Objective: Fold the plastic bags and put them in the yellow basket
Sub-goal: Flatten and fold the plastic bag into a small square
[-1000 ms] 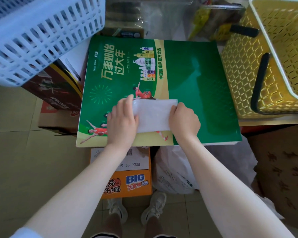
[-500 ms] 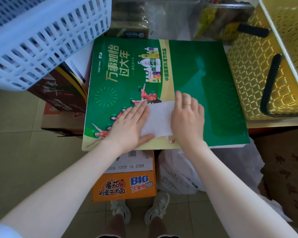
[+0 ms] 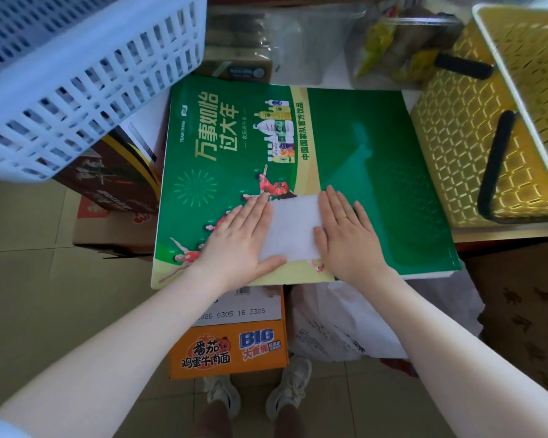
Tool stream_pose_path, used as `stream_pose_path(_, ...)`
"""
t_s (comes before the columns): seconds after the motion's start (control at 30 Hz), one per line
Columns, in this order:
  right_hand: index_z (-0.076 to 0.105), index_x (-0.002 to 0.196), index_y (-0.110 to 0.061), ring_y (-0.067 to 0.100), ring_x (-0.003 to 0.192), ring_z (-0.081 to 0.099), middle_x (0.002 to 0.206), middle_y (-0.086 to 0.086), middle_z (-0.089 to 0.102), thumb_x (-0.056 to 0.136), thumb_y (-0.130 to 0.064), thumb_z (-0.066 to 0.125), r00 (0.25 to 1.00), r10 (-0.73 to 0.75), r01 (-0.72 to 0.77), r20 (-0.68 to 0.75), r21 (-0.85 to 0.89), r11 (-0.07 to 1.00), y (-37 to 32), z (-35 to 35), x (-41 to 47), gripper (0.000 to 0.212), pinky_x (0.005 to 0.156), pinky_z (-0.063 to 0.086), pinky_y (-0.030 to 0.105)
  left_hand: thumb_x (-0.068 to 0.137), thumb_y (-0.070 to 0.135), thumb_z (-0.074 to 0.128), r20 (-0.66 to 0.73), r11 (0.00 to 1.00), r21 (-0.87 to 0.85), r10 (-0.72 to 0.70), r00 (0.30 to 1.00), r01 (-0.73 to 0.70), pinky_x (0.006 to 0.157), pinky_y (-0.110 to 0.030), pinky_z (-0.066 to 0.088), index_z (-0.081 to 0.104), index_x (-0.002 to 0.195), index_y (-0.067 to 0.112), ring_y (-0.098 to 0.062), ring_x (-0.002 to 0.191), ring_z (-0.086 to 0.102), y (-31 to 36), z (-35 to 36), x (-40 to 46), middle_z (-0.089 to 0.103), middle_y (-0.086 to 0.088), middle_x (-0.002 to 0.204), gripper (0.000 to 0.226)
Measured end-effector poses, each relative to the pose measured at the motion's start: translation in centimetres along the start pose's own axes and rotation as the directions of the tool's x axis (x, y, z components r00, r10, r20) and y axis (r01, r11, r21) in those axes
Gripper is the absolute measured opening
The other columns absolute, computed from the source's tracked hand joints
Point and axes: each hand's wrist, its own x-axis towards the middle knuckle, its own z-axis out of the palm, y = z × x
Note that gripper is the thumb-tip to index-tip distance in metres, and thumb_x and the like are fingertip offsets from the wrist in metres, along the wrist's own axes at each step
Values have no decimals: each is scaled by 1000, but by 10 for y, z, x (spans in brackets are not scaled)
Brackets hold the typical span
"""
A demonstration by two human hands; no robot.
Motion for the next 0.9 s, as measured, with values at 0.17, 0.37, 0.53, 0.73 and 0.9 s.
stream_pose_path(0.17, 2, 150, -11, 17, 146, 1, 159, 3, 1, 79, -48, -9, 999, 19, -20, 29, 18, 1000, 3, 1, 0, 80, 116, -2, 34, 87, 56, 13, -103, 1000, 11, -15, 995, 16, 112, -35, -14, 2, 148, 10, -22, 143, -8, 22, -9, 11, -12, -6, 153, 77)
stream_pose_path(0.37, 0, 150, -13, 16, 146, -1, 159, 1, -1, 79, -49, -10, 999, -3, 2, 48, 22, 1000, 9, 2, -1, 81, 116, 0, 36, 83, 58, 8, -97, 995, -10, 100, 990, -102, 115, -33, -4, 13, 147, 9, -20, 142, 6, 19, 6, 6, 2, -6, 152, 80)
stream_pose_path(0.53, 18, 148, -8, 22, 145, 15, 157, 7, 12, 86, -43, 6, 999, -17, 18, 36, -32, 999, 6, -6, -5, 72, 115, 13, 44, 74, 70, -1, -55, 1000, -8, -14, 998, 13, 111, -27, -17, -7, 147, 14, -10, 137, -18, -10, 6, -17, -23, 2, 147, 92)
stream_pose_path(0.73, 14, 150, -20, 23, 146, 4, 158, 6, 4, 88, -45, 18, 948, -283, 281, 143, 32, 959, -7, -20, 4, 67, 116, -1, 39, 68, 75, 4, -9, 997, -70, -38, 999, 37, 110, -29, -15, -5, 148, 20, -17, 142, -14, -5, 3, -25, -20, -1, 153, 97)
stream_pose_path(0.9, 26, 147, -17, 30, 142, 20, 155, 13, 21, 74, -80, 22, 932, -345, 347, 110, -1, 938, -3, -5, -27, 96, 113, 14, 47, 69, 57, 68, -112, 994, -4, 111, 987, -112, 103, -50, 17, 39, 140, 17, -40, 132, 34, 7, 10, -51, 31, -25, 145, 85)
